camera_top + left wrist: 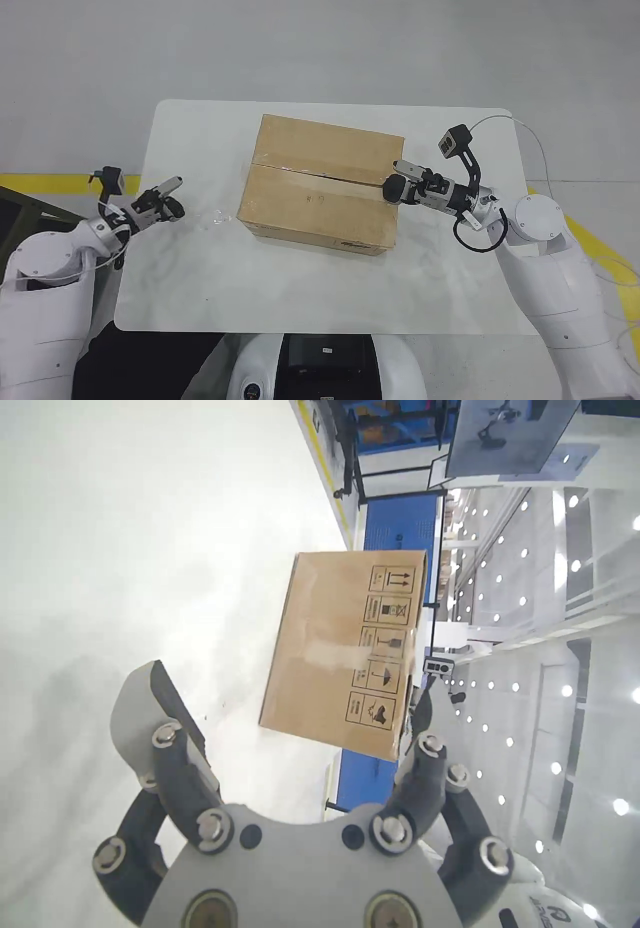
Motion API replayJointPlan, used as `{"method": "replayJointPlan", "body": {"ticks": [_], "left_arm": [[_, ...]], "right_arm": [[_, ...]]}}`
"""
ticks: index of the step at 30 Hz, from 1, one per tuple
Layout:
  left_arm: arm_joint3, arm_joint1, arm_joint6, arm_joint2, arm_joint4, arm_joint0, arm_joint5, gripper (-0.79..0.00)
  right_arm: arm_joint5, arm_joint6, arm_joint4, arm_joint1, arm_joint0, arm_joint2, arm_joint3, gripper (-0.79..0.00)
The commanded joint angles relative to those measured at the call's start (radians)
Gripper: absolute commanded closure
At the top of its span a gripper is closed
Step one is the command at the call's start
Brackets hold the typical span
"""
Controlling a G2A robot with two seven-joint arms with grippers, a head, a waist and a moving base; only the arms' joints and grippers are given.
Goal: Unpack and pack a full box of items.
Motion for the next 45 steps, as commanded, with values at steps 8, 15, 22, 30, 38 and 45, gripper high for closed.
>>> {"method": "replayJointPlan", "body": {"ticks": [8,15,22,30,38,45], "left_arm": [[-0.1,0.016,0.069,-0.017,0.158,0.037,-0.001,-0.785],[-0.263,0.03,0.109,-0.045,0.324,0.104,0.076,-0.785],[-0.411,0.052,-0.008,-0.021,0.578,0.113,0.22,-0.785],[-0.426,0.067,-0.152,0.068,0.733,0.028,0.298,-0.785],[-0.42,0.068,-0.17,0.09,0.753,0.011,0.31,-0.785],[-0.42,0.068,-0.17,0.09,0.753,0.011,0.31,-0.785]], "right_arm": [[0.0,0.0,0.0,0.0,0.0,0.0,0.0,-0.785],[0.0,0.0,0.0,0.0,0.0,0.0,0.0,-0.785],[0.0,0.0,0.0,0.0,0.0,0.0,0.0,-0.785],[0.0,0.0,0.0,0.0,0.0,0.0,0.0,-0.785],[0.0,0.0,0.0,0.0,0.0,0.0,0.0,-0.785],[0.0,0.0,0.0,0.0,0.0,0.0,0.0,-0.785]]}}
